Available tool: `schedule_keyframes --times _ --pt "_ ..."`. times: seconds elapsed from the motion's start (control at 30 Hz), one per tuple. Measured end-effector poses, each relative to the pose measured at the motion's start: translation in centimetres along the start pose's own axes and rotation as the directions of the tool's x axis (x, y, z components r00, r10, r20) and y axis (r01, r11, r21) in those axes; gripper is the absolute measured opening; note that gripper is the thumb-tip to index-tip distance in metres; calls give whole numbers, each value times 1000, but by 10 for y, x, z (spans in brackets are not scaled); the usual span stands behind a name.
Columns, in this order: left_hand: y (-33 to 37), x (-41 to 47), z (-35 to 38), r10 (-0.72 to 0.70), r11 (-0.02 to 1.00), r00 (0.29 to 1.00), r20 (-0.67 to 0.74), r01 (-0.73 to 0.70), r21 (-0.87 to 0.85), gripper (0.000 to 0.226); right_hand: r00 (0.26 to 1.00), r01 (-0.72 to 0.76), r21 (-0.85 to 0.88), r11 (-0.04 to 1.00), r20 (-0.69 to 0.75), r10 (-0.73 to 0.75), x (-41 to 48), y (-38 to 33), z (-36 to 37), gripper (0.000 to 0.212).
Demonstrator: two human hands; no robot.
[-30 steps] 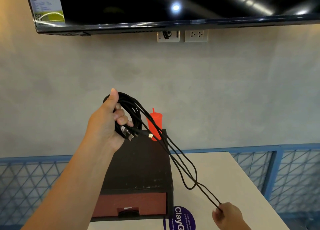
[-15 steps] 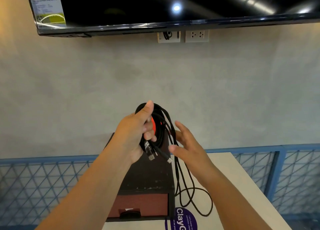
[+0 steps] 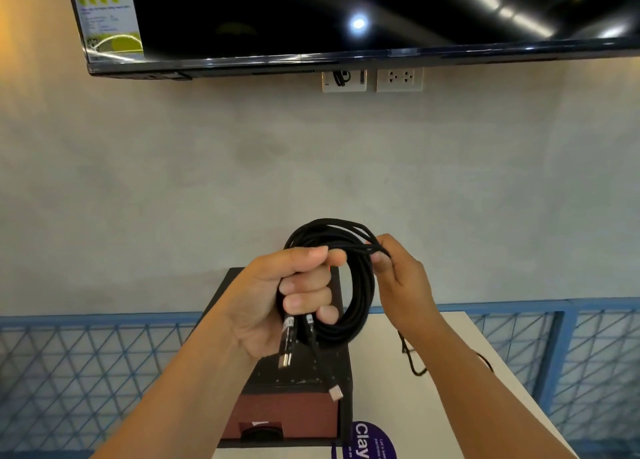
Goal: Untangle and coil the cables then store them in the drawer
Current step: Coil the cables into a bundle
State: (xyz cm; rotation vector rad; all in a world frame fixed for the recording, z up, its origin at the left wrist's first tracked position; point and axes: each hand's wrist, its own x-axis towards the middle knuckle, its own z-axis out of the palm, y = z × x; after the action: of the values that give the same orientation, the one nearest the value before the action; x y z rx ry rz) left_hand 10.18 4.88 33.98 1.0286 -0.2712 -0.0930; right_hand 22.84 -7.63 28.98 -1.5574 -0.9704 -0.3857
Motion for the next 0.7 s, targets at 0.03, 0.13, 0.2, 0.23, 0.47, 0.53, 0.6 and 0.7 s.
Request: schedule_keyframes --times 0.03,0.13,0.2,0.23,0.47,0.53,0.6,0.7 --pt "-1 0 2 5 1000 998 55 -5 -10 28 1000 -29 53 998 -7 30 -2 2 6 34" --pt "-4 5 11 87 996 986 145 -84 -25 38 973 -231 229 946 26 231 -17 11 30 23" --pt "-6 10 19 202 979 977 70 -203 -5 40 910 -415 267 870 124 396 -36 9 42 27" --pt "-8 14 23 268 963 963 -15 -267 36 39 876 -478 211 853 192 443 -46 4 47 22" --pt "-24 28 3 632 536 741 -225 -208 818 32 807 -195 -265 944 504 308 -63 -24 54 16" --pt "-32 26 -10 638 267 762 -106 -90 960 41 820 -74 -314 947 521 237 -55 -34 42 18" --pt "-36 23 -21 584 15 812 -10 2 1000 43 831 75 -413 908 529 171 -48 -40 28 23" --pt "-32 23 -27 484 -48 872 -76 113 992 38 818 318 -570 757 569 85 -35 -47 3 27"
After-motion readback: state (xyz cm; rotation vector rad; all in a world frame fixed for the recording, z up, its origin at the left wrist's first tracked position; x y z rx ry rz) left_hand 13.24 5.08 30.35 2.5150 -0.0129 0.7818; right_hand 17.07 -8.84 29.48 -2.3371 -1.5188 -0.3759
